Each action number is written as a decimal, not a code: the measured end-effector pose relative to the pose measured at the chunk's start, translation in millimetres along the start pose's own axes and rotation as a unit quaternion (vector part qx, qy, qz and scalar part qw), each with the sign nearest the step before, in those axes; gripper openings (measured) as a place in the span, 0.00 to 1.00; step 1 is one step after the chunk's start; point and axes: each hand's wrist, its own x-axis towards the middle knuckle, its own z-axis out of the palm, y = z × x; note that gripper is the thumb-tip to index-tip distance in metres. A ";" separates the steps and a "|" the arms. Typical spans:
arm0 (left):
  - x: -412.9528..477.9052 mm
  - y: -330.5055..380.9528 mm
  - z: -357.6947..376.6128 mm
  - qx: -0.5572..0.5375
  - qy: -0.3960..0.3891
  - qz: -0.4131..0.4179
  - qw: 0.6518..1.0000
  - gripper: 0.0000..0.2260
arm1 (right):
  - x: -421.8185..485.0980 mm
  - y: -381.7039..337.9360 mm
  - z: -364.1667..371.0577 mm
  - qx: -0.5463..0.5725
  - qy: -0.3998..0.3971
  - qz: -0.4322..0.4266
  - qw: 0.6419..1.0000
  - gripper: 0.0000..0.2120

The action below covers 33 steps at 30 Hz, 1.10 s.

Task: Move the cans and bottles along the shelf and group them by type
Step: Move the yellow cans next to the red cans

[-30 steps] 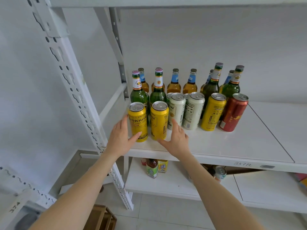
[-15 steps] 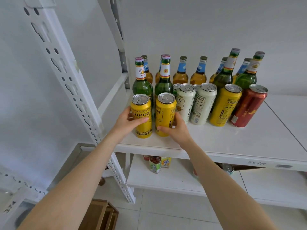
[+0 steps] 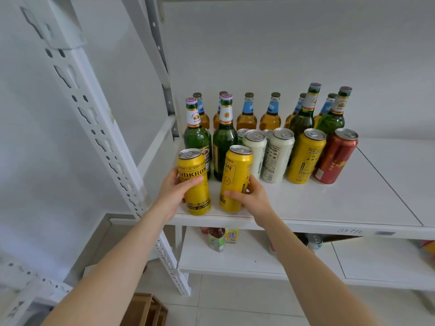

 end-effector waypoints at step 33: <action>-107.3 23.3 110.0 -0.003 -0.040 -0.058 0.997 0.32 | -158.1 -39.1 -129.6 0.022 0.089 0.026 0.995 0.21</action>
